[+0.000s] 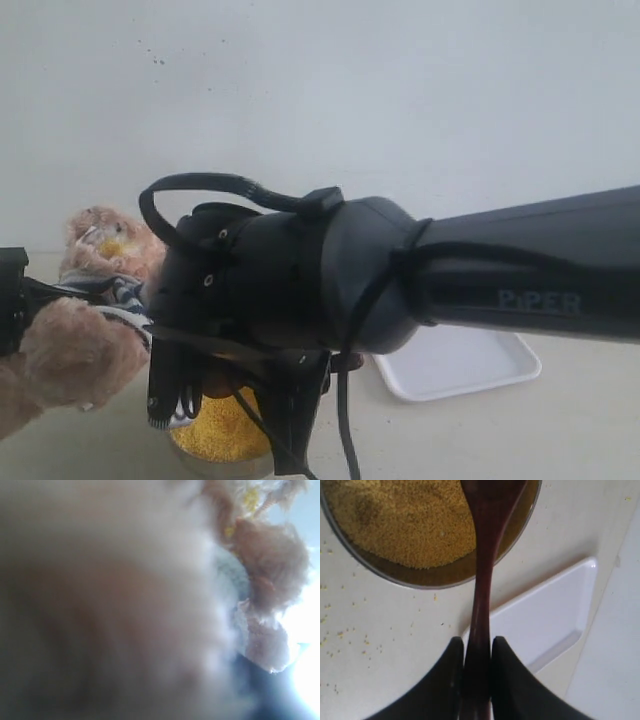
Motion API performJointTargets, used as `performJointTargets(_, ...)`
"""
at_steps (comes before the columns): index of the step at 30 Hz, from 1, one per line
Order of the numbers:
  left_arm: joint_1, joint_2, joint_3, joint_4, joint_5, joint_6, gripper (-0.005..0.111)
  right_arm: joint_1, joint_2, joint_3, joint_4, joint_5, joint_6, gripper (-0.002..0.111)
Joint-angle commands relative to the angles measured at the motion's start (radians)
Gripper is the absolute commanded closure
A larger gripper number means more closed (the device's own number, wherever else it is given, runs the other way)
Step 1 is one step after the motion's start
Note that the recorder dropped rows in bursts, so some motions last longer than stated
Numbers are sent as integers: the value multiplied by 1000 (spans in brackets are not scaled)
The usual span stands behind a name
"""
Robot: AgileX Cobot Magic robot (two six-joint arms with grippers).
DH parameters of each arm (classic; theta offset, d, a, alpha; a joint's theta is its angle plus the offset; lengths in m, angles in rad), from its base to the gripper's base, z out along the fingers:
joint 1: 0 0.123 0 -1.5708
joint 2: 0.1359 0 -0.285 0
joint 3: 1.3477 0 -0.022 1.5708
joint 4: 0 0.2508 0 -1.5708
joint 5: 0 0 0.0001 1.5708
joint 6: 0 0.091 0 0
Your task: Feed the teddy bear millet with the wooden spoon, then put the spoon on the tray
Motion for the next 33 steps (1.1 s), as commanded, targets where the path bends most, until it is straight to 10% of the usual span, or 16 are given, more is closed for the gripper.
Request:
performJointTargets(1,1,42,-7,-19,36,-13,103,0,23,-12,-29,-30,-7,109)
performJointTargets(33,1,68,-32,-19,59,45,103,-72,36,-12,140,-46,-118,109)
